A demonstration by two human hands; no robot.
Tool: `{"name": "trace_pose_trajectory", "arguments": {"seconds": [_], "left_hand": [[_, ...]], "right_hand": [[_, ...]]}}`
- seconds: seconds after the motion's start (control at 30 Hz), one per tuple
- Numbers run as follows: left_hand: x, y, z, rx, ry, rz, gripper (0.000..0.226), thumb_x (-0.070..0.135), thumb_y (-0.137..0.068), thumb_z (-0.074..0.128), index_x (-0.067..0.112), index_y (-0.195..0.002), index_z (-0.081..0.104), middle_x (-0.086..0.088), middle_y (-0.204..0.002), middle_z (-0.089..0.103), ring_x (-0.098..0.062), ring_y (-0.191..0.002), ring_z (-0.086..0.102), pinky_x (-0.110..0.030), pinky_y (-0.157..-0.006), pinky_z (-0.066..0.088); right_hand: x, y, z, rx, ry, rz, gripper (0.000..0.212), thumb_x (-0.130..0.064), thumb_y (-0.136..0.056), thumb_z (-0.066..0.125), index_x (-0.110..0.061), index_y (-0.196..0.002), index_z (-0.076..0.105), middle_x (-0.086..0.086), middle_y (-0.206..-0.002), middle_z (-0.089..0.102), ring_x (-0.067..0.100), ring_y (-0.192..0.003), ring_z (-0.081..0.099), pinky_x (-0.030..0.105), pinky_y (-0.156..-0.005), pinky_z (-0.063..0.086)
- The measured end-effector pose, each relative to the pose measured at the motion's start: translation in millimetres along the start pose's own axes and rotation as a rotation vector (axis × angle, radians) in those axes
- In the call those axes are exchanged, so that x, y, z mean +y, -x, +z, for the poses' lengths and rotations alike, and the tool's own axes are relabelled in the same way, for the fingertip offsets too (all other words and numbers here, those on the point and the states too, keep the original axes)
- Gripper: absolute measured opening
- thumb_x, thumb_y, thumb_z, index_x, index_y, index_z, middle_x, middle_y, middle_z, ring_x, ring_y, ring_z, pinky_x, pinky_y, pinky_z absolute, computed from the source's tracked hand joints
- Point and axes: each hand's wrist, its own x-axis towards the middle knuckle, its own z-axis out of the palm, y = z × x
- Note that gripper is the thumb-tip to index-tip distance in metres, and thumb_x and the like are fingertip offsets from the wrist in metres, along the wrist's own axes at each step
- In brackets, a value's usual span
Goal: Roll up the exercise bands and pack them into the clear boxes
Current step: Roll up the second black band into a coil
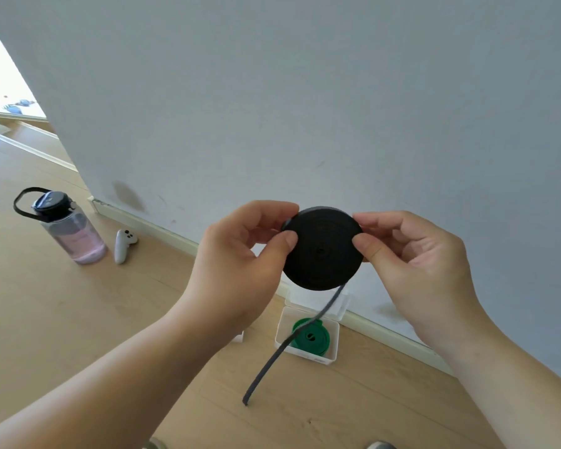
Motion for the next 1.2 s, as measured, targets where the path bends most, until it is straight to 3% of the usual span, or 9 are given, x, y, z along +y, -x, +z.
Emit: {"name": "trace_pose_trajectory", "arguments": {"seconds": [0.03, 0.13, 0.23, 0.3, 0.4, 0.63, 0.8, 1.0, 1.2], "left_hand": [[-0.7, -0.1, 0.2, -0.036, -0.019, -0.024, 0.027, 0.008, -0.092, 0.073, 0.032, -0.104, 0.074, 0.015, -0.094, 0.077, -0.001, -0.092, 0.072, -0.027, -0.085, 0.060], [-0.5, 3.4, 2.4, -0.137, -0.138, -0.046, 0.020, 0.018, -0.092, 0.074, 0.034, -0.103, 0.068, 0.016, -0.095, 0.074, 0.006, -0.087, 0.070, -0.010, -0.069, 0.054], [-1.4, 7.7, 5.6, -0.160, -0.224, 0.108, 0.030, 0.010, -0.092, 0.073, 0.030, -0.113, 0.068, 0.020, -0.105, 0.071, 0.004, -0.100, 0.067, -0.011, -0.082, 0.055], [-1.9, 9.8, 7.5, -0.179, -0.282, 0.209, 0.034, 0.007, -0.090, 0.072, 0.030, -0.114, 0.070, 0.022, -0.101, 0.072, 0.001, -0.101, 0.066, -0.017, -0.081, 0.056], [-2.8, 9.4, 7.8, -0.150, -0.236, 0.204, 0.035, 0.004, -0.090, 0.071, 0.031, -0.111, 0.074, 0.021, -0.098, 0.073, 0.000, -0.099, 0.067, -0.022, -0.077, 0.059], [6.5, 7.2, 3.4, 0.018, 0.038, 0.065, 0.031, 0.006, -0.091, 0.074, 0.035, -0.103, 0.074, 0.021, -0.096, 0.076, 0.002, -0.095, 0.070, -0.005, -0.070, 0.051], [-1.1, 6.0, 6.8, -0.071, -0.053, 0.039, 0.012, 0.012, -0.091, 0.075, 0.022, -0.088, 0.068, 0.017, -0.098, 0.072, 0.001, -0.094, 0.070, -0.015, -0.079, 0.057], [0.7, 5.4, 3.7, -0.217, -0.184, 0.163, 0.030, 0.006, -0.090, 0.073, 0.029, -0.109, 0.072, 0.022, -0.101, 0.073, -0.001, -0.101, 0.068, -0.013, -0.080, 0.056], [4.9, 2.2, 0.0, -0.171, -0.099, 0.068, 0.032, 0.001, -0.091, 0.071, 0.030, -0.103, 0.076, 0.021, -0.093, 0.075, 0.003, -0.095, 0.068, -0.008, -0.074, 0.052]], "right_hand": [[0.6, -0.1, -0.2, 0.007, 0.014, 0.001, 0.031, -0.002, -0.089, 0.075, -0.032, -0.093, 0.078, -0.012, -0.090, 0.080, 0.008, -0.085, 0.075, 0.023, -0.084, 0.059], [1.4, 1.5, 1.0, -0.037, 0.150, -0.086, 0.036, 0.004, -0.088, 0.074, -0.032, -0.088, 0.079, -0.015, -0.085, 0.077, 0.005, -0.081, 0.072, 0.012, -0.077, 0.054], [2.8, 3.9, 2.6, -0.087, 0.251, -0.261, 0.037, 0.012, -0.087, 0.070, -0.023, -0.091, 0.081, -0.012, -0.088, 0.076, 0.011, -0.091, 0.072, 0.018, -0.081, 0.056], [2.9, 5.0, 3.0, -0.095, 0.280, -0.321, 0.035, 0.013, -0.088, 0.068, -0.019, -0.094, 0.081, -0.009, -0.089, 0.077, 0.010, -0.090, 0.073, 0.020, -0.081, 0.057], [0.4, 6.1, 4.3, -0.048, 0.230, -0.229, 0.028, 0.002, -0.087, 0.076, -0.026, -0.091, 0.080, -0.015, -0.085, 0.078, 0.004, -0.086, 0.074, 0.015, -0.079, 0.057], [-2.4, 2.0, 1.1, -0.039, -0.050, 0.012, 0.029, -0.007, -0.086, 0.079, -0.032, -0.100, 0.076, -0.011, -0.092, 0.080, 0.009, -0.089, 0.076, 0.020, -0.084, 0.059], [1.2, 3.9, 4.3, -0.058, 0.129, -0.126, 0.034, 0.002, -0.087, 0.076, -0.032, -0.092, 0.078, -0.012, -0.085, 0.076, 0.008, -0.083, 0.072, 0.011, -0.077, 0.052], [1.7, 1.7, 1.7, -0.096, 0.230, -0.312, 0.028, 0.009, -0.082, 0.079, -0.019, -0.088, 0.082, -0.007, -0.081, 0.075, 0.013, -0.081, 0.073, 0.022, -0.075, 0.056], [-2.8, 4.6, 5.5, -0.006, 0.030, 0.001, 0.021, -0.009, -0.075, 0.088, -0.027, -0.081, 0.079, -0.008, -0.079, 0.079, 0.011, -0.076, 0.075, 0.021, -0.074, 0.061]]}}
